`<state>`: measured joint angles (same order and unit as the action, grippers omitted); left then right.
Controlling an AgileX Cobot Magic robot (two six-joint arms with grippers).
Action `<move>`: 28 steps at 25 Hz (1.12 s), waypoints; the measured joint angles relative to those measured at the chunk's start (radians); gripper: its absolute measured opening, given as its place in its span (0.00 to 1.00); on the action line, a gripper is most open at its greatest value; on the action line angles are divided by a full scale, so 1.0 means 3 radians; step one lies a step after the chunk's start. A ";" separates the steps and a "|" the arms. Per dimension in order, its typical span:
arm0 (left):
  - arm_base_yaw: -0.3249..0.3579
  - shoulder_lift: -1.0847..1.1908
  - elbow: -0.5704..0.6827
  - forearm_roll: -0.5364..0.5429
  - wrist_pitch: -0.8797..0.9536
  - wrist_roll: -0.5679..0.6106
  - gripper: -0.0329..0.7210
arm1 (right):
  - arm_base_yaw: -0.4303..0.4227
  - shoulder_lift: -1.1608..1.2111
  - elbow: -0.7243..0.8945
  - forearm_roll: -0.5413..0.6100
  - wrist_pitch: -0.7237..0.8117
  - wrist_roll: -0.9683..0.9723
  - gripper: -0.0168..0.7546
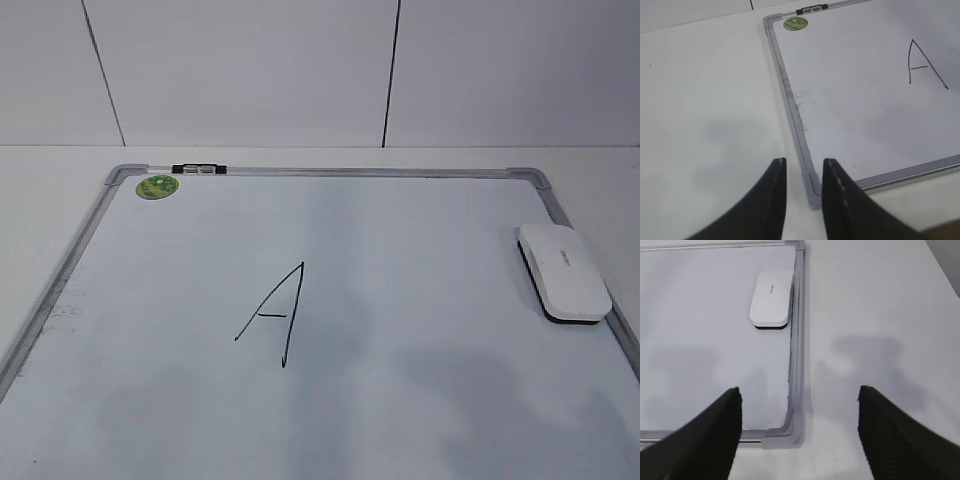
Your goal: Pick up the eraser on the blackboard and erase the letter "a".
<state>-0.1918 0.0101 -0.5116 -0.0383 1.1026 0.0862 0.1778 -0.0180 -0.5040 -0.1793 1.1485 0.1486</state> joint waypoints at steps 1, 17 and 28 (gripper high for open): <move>0.0029 0.0000 0.0000 0.0000 0.0000 0.0000 0.30 | -0.0031 0.0000 0.0000 0.0000 0.0000 0.0000 0.77; 0.0532 0.0000 0.0000 0.0000 0.0000 0.0000 0.30 | -0.0579 0.0000 0.0000 0.0000 0.0000 0.0000 0.77; 0.0532 0.0000 0.0000 0.0000 0.0000 0.0000 0.30 | -0.0579 0.0000 0.0000 0.0000 0.0000 -0.0004 0.77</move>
<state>-0.0321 0.0101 -0.5116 -0.0383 1.1026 0.0862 0.0040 -0.0180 -0.5040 -0.1793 1.1485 0.1475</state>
